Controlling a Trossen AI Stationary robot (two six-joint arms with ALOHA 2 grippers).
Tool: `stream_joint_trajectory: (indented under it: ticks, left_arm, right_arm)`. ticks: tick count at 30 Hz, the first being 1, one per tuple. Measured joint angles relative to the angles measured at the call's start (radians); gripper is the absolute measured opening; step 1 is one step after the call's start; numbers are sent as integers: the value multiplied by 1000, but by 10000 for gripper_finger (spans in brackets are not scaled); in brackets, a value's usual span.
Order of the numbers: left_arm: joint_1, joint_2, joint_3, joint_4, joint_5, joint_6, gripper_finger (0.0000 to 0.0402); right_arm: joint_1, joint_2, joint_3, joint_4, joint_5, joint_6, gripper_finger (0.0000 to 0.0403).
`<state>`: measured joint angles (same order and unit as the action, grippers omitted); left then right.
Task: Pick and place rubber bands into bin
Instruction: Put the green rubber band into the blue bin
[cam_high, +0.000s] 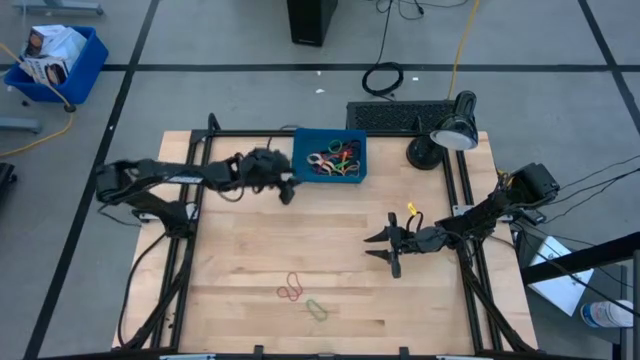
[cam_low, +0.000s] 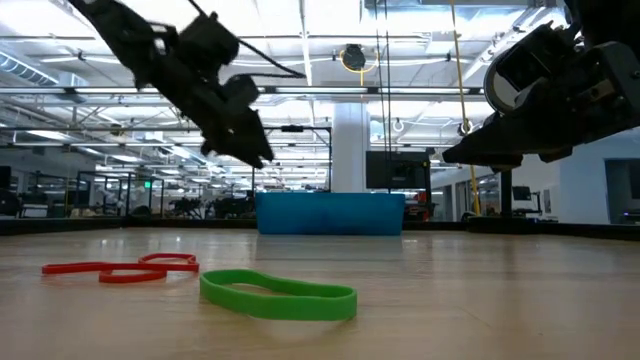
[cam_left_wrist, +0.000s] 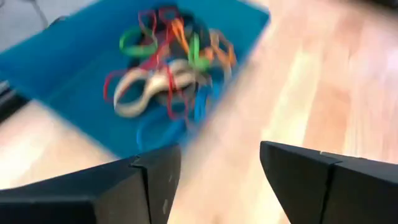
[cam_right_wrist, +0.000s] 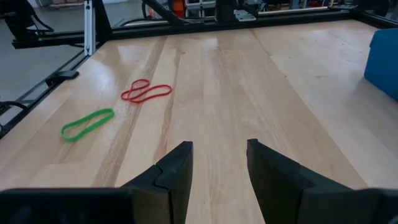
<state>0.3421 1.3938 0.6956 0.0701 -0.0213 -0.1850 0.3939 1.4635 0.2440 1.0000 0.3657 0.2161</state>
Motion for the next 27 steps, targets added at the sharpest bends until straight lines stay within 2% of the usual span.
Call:
stream_joint_trajectory:
  ticks: [3, 7, 10, 13, 16, 20, 23, 27]
  left_arm:
    - [-129, -74, 0, -127, -125, -31, 209]
    - [-336, -139, -39, -124, -257, -100, 185]
    - [-490, -159, -89, -50, -314, -143, 170]
    - [-626, -159, -156, 95, -346, -168, 159]
    - [-738, -151, -227, 260, -366, -186, 153]
    - [-856, -151, -313, 410, -414, -198, 154]
    - [-921, -151, -356, 447, -460, -225, 154]
    - [-986, -150, -375, 455, -575, -244, 154]
  right_arm:
    - [2, 0, 0, 0, -7, -12, 141]
    - [3, 0, 0, 7, -99, -33, 141]
    - [11, 0, 0, 34, -197, -64, 141]
    - [29, 0, 3, 75, -266, -103, 141]
    - [55, 10, 37, 82, -266, -136, 141]
    - [76, 86, 124, 80, -265, -160, 141]
    - [76, 171, 206, 82, -264, -160, 141]
    - [75, 295, 323, 62, -263, -165, 142]
